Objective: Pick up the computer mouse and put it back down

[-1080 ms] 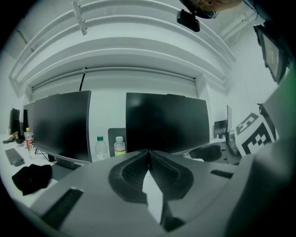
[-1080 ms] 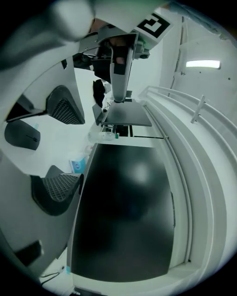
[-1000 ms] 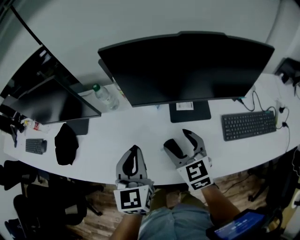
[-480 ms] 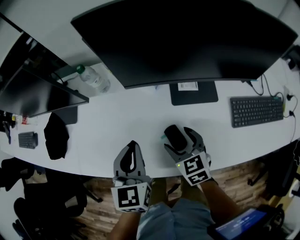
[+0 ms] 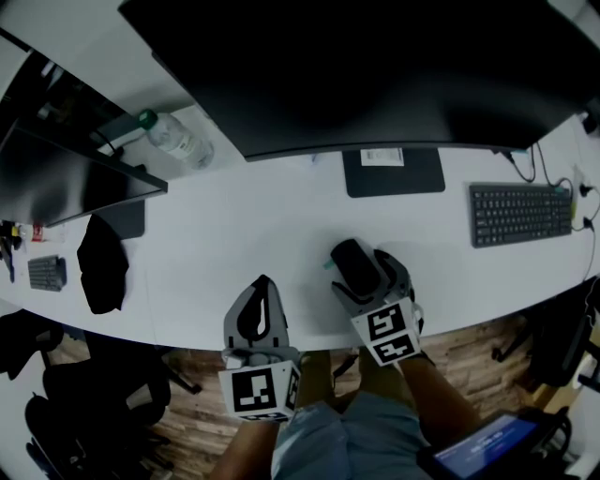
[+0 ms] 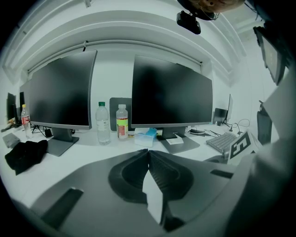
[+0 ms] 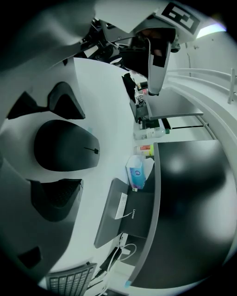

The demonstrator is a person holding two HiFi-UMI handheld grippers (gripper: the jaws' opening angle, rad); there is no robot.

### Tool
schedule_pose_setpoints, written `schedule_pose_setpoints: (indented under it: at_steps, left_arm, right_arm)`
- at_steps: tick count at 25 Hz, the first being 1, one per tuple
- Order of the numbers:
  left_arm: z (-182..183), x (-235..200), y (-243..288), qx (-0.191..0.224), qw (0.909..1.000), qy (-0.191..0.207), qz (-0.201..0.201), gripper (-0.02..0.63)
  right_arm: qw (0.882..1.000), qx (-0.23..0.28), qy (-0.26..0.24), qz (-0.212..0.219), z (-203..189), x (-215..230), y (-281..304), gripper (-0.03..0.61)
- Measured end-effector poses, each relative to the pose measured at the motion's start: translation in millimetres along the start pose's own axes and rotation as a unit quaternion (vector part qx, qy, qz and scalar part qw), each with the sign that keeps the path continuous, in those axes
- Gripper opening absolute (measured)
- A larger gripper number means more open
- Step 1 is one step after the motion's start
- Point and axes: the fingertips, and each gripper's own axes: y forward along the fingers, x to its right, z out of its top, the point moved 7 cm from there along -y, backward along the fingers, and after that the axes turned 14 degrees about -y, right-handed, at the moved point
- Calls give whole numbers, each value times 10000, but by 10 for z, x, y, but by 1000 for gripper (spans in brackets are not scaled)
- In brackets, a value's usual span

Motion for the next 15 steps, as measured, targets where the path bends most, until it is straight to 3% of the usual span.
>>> schedule_pose_setpoints:
  at_steps: [10, 15]
  left_arm:
    - [30, -9, 47, -1, 10000, 16, -29, 8]
    - [40, -3, 41, 4, 10000, 25, -38, 8]
  right_arm:
    - [9997, -235, -66, 5, -9, -4, 41, 410]
    - [9997, -237, -56, -8, -12, 13, 18, 366]
